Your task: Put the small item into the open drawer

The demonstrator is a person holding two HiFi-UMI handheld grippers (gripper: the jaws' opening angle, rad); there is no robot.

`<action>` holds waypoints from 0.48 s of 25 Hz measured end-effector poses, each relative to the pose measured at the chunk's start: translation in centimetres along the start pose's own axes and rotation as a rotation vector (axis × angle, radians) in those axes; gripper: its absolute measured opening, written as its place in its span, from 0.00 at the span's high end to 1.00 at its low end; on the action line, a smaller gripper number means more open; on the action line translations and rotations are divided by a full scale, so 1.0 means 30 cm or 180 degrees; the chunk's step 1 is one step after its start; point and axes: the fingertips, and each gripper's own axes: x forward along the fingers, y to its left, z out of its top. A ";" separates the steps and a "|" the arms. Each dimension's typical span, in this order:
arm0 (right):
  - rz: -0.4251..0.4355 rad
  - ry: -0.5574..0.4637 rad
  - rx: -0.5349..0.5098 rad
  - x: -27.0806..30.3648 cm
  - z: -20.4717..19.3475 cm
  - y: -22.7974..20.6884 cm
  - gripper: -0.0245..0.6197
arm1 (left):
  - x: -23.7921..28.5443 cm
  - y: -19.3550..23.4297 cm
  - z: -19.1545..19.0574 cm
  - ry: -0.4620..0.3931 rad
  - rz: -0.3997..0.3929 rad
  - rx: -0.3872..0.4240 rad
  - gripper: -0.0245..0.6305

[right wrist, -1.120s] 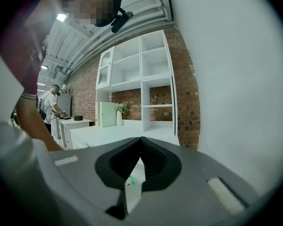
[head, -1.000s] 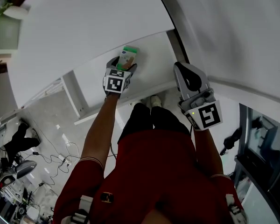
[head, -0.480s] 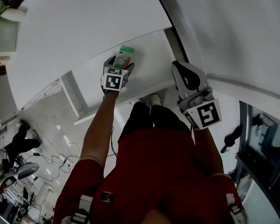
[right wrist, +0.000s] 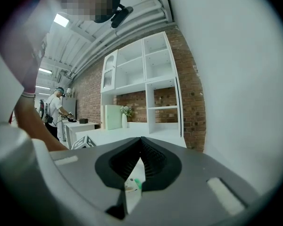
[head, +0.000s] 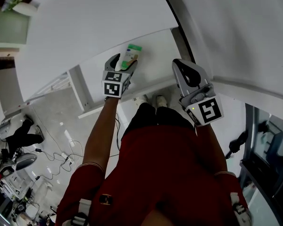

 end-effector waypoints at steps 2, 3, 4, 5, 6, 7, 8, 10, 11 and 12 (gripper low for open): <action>0.0057 -0.0025 0.0008 -0.005 0.007 0.018 0.94 | -0.070 -0.015 0.058 -0.0225 0.0040 -0.0014 0.50; 0.0088 -0.0045 0.0009 -0.008 0.012 0.029 0.94 | -0.108 -0.028 0.088 -0.0349 0.0048 -0.0031 0.52; 0.0120 -0.0062 0.0011 -0.013 0.016 0.041 0.94 | -0.146 -0.045 0.119 -0.0478 0.0044 -0.0047 0.55; 0.0154 -0.0072 0.0012 -0.019 0.018 0.053 0.94 | -0.184 -0.067 0.150 -0.0605 0.0033 -0.0060 0.57; 0.0191 -0.0082 0.0012 -0.027 0.022 0.066 0.94 | -0.221 -0.091 0.179 -0.0726 0.0021 -0.0073 0.59; 0.0227 -0.0101 0.0010 -0.034 0.028 0.079 0.94 | -0.259 -0.113 0.207 -0.0841 0.0014 -0.0085 0.60; 0.0262 -0.0127 0.0009 -0.039 0.038 0.092 0.94 | -0.295 -0.133 0.234 -0.0949 0.0011 -0.0096 0.62; 0.0328 -0.0184 0.0015 -0.046 0.057 0.117 0.94 | -0.366 -0.167 0.281 -0.1142 0.0007 -0.0112 0.66; 0.0358 -0.0214 0.0026 -0.050 0.065 0.129 0.94 | -0.400 -0.183 0.300 -0.1228 0.0002 -0.0115 0.67; 0.0387 -0.0244 0.0041 -0.055 0.072 0.141 0.94 | -0.432 -0.201 0.316 -0.1309 -0.0004 -0.0114 0.70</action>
